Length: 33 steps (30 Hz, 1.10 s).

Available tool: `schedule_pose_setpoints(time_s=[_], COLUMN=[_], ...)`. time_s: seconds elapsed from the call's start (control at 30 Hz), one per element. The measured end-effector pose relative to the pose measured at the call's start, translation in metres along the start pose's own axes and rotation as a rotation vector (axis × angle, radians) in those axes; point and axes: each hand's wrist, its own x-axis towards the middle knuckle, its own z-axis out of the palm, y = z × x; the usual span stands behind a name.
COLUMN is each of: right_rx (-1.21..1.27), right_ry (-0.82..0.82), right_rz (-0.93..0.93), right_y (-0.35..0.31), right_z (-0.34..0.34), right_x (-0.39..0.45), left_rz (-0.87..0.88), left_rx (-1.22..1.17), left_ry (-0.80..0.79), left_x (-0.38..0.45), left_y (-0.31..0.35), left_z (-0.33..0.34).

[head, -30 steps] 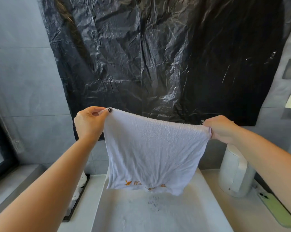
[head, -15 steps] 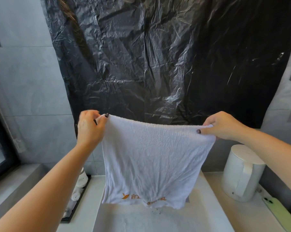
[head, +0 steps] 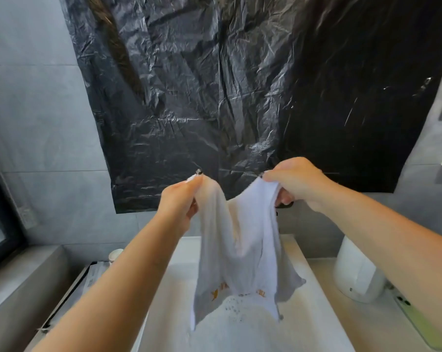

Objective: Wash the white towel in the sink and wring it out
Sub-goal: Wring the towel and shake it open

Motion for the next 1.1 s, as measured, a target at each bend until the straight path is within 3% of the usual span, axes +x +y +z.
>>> schedule_pose_setpoints(time_s=[0.13,0.27,0.33,0.4,0.43,0.57,0.83,0.97,1.1], right_rx=[0.221,0.355,0.282,0.047,0.012,0.106,-0.235,-0.143,-0.148], right_ry=[-0.098,-0.251,-0.169,0.052,0.053,-0.320,-0.295,0.022,0.062], right_rz=[-0.069,-0.024,-0.087,-0.298,-0.361,-0.382,-0.404,-0.414,-0.421], right_y=[-0.020,-0.026,-0.020,-0.004,0.006,0.058,0.097,0.063,0.036], right_z=[0.027,0.045,0.042,0.035,0.036,0.064,0.075,0.036,0.036], right_x=[-0.012,-0.012,-0.007,-0.001,-0.001,-0.009,0.002,0.007,-0.001], left_rz=[0.054,0.177,0.211,0.205,0.201,0.227,0.213,0.265,0.245], left_rx=[-0.016,0.063,0.143,0.165,0.157,0.154,0.038,0.268,0.329], left_ry=[-0.215,-0.398,-0.371,-0.336,-0.343,-0.385,-0.346,-0.233,-0.134], left_x=[-0.022,-0.032,-0.029,-0.026,-0.028,-0.030,-0.022,-0.013,-0.004], left_y=[-0.003,-0.009,-0.013,-0.018,-0.020,-0.021,-0.017,-0.018,-0.026], left_z=[0.020,0.014,0.004,-0.005,-0.008,-0.017,-0.034,-0.052,-0.056])
